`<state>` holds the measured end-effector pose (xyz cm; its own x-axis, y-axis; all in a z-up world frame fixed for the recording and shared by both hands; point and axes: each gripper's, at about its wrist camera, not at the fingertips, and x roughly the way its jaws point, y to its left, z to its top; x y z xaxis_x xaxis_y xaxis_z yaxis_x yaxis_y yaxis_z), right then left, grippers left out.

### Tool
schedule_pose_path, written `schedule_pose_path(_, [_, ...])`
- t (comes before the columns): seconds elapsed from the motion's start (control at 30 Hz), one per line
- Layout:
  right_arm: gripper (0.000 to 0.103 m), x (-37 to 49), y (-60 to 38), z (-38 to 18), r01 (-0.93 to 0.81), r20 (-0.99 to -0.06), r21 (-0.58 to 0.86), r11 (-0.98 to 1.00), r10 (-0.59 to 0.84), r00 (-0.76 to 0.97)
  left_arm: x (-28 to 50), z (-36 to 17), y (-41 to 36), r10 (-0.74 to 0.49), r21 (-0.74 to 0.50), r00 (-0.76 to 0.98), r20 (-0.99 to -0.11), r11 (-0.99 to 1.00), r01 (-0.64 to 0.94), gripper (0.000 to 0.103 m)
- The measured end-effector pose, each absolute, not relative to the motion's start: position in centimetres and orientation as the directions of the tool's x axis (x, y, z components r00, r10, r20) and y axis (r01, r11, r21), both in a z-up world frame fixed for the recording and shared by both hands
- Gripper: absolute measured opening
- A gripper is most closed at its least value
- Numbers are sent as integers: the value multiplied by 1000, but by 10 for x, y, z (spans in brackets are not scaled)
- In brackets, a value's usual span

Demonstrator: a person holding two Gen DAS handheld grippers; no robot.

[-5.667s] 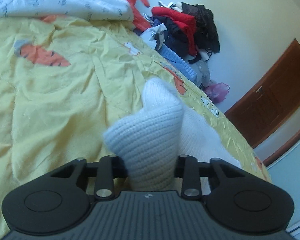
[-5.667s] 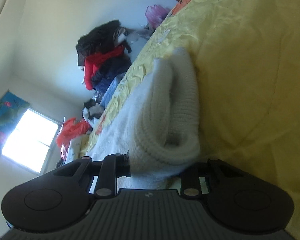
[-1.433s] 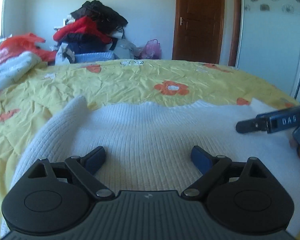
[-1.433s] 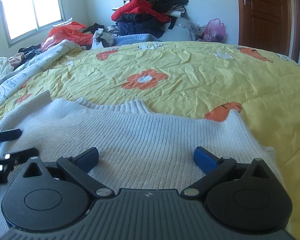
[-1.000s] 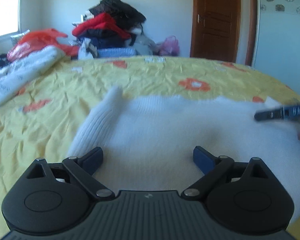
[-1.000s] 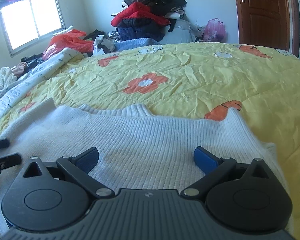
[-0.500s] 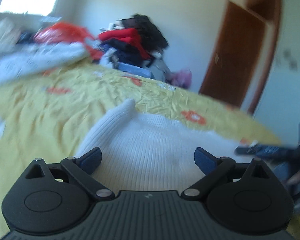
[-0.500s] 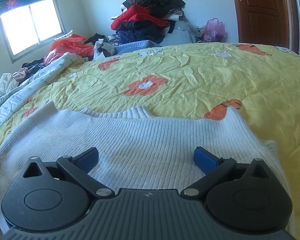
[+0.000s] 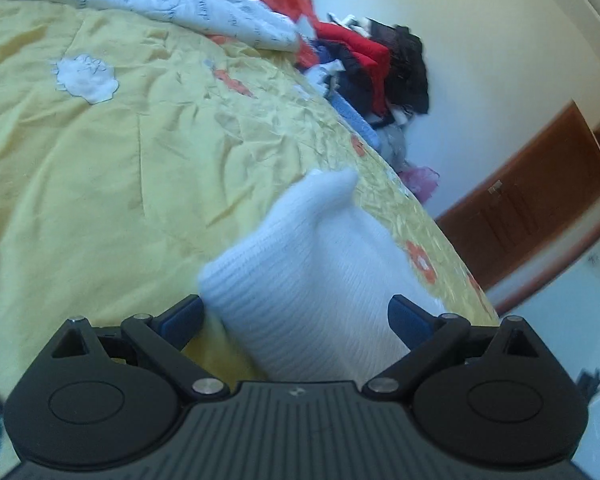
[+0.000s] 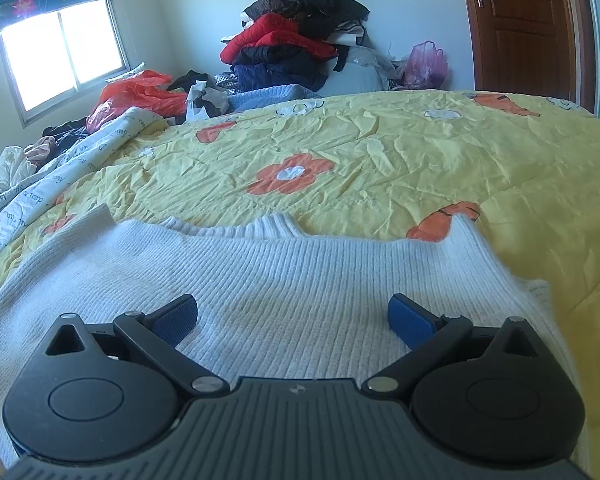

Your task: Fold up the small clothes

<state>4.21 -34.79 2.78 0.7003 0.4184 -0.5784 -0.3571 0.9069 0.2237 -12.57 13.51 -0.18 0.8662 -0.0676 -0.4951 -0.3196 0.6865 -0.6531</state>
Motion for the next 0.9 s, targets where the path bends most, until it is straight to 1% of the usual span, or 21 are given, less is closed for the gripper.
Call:
schedule_pose_path(0.03, [101,42,-348,28,-357,-578,225,907,419,700,-122,0,134,-47,-634,861,-506,698,-334,84])
schedule_pose_path(0.07, [101,42,-348,28,-357,-578,225,907,419,700,-118,1,129,-28,-600,848,-530,719,-352,75])
schedule_pose_path(0.1, [101,42,-348,28,-357,-578,225,907,419,700,-114,2,125,-3,-560,833,-553,742,-369,55])
schedule_pose_path(0.13, [101,42,-348,28,-357,-578,224,907,418,700,-112,2,122,19,-525,823,-568,762,-380,49])
schedule_pose_path(0.23, [101,42,-349,28,-357,-575,227,906,420,702,-114,3,118,31,-498,826,-562,785,-369,39])
schedule_pose_path(0.33, [101,41,-349,28,-356,-573,231,906,422,703,-117,15,105,79,-436,839,-539,825,-358,33])
schedule_pose_path(0.4, [101,41,-349,28,-355,-573,232,905,422,703,-117,31,85,99,-369,868,-486,877,-307,32])
schedule_pose_path(0.47, [101,41,-349,29,-354,-572,234,905,423,703,-117,48,53,78,-261,908,-411,945,-199,32])
schedule_pose_path(0.53, [101,41,-350,29,-353,-571,238,905,425,703,-115,55,16,14,-145,929,-370,987,-73,32])
schedule_pose_path(0.6, [101,41,-351,29,-351,-568,247,903,429,702,-112,48,-17,-53,-53,926,-373,998,36,32])
schedule_pose_path(0.67, [101,41,-353,29,-348,-563,264,900,437,702,-105,32,-35,-98,-21,904,-416,995,98,32])
schedule_pose_path(0.7, [101,42,-355,29,-346,-559,276,896,443,701,-104,24,-40,-98,-4,899,-428,994,106,32])
schedule_pose_path(0.8, [101,42,-359,29,-342,-549,305,889,458,699,-109,16,-45,-78,60,912,-403,992,111,32])
schedule_pose_path(0.9, [101,45,-362,30,-335,-550,340,879,475,687,-111,16,-40,-86,61,910,-406,991,121,32])
